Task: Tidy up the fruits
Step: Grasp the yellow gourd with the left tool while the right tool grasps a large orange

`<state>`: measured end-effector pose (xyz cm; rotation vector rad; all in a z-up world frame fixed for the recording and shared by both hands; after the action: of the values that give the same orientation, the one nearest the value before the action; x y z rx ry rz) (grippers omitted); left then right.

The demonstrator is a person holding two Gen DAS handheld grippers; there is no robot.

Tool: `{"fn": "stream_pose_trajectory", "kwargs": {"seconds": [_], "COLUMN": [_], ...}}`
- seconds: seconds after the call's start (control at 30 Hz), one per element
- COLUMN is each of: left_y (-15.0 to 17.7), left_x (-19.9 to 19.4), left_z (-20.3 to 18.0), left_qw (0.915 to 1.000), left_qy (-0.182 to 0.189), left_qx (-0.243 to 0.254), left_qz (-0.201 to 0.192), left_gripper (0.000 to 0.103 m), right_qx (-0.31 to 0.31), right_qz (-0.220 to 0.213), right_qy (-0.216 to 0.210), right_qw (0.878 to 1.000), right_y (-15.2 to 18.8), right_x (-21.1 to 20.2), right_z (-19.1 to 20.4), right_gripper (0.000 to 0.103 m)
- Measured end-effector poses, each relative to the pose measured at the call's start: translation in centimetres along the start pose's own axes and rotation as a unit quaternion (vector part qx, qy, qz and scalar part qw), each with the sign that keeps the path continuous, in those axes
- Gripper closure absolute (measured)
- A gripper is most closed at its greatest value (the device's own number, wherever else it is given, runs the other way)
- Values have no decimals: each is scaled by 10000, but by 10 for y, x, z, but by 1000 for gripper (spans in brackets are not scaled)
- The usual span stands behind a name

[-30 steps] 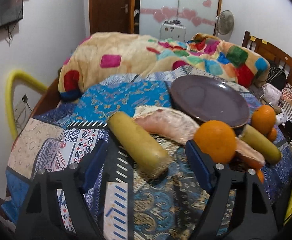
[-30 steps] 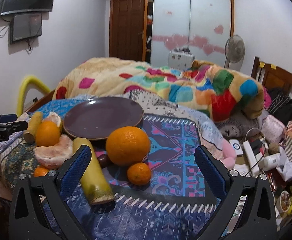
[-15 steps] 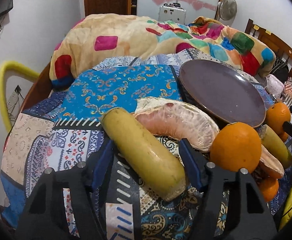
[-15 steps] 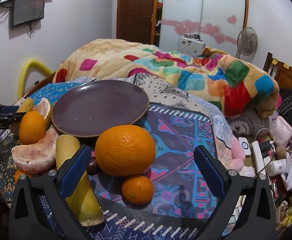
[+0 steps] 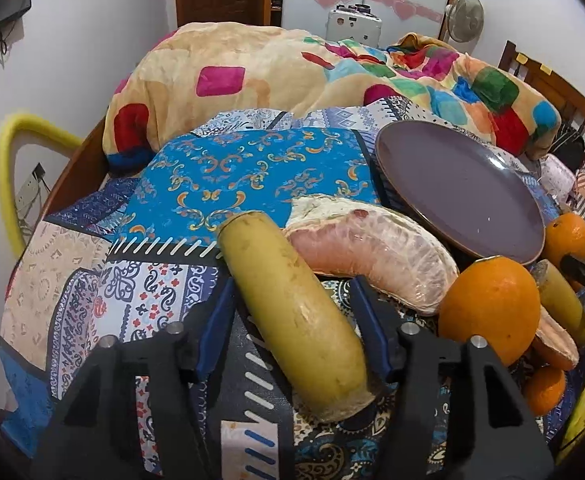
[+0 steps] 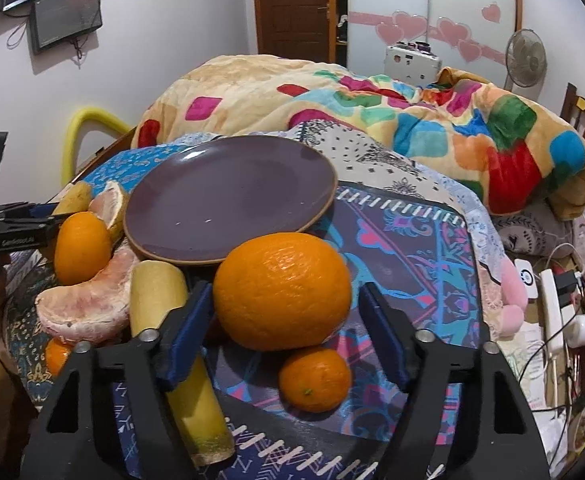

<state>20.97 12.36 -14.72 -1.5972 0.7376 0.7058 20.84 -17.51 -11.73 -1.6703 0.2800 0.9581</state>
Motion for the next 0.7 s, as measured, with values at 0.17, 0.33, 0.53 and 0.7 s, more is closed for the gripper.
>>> {"fn": "stream_pose_trajectory", "kwargs": {"seconds": [0.17,0.33,0.53,0.7], "left_y": [4,8,9,0], "left_x": [-8,-15,-25,-40], "left_z": [1,1,3,-3], "left_qw": [9995,9990,9990,9988], "left_qy": [-153,-177,-174,-128], "left_qx": [270,403,406,442], "left_qz": [7,94,25,-150], "left_gripper": [61,64,65,65], "right_qx": [-63,31,26,61], "right_qz": [-16,9,-63,-234], "right_qy": [99,53,51,73], "right_qw": [9999,10000,10000,9997], "right_y": [0,-2,-4,-11], "right_x": [0,0,-9,-23], "right_z": [3,-1,0,-1], "right_gripper": [37,38,39,39]}}
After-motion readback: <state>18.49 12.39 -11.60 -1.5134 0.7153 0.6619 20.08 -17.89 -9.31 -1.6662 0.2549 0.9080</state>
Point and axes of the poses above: each gripper's, at about its wrist camera, not at the fingertips, and x roughly the way its jaws point, z to its left, y to its underside, the point moved 2 cm from there along x, roughly the way its jaws point, and after that the axes turned 4 degrees about y, right-handed, at the moved point
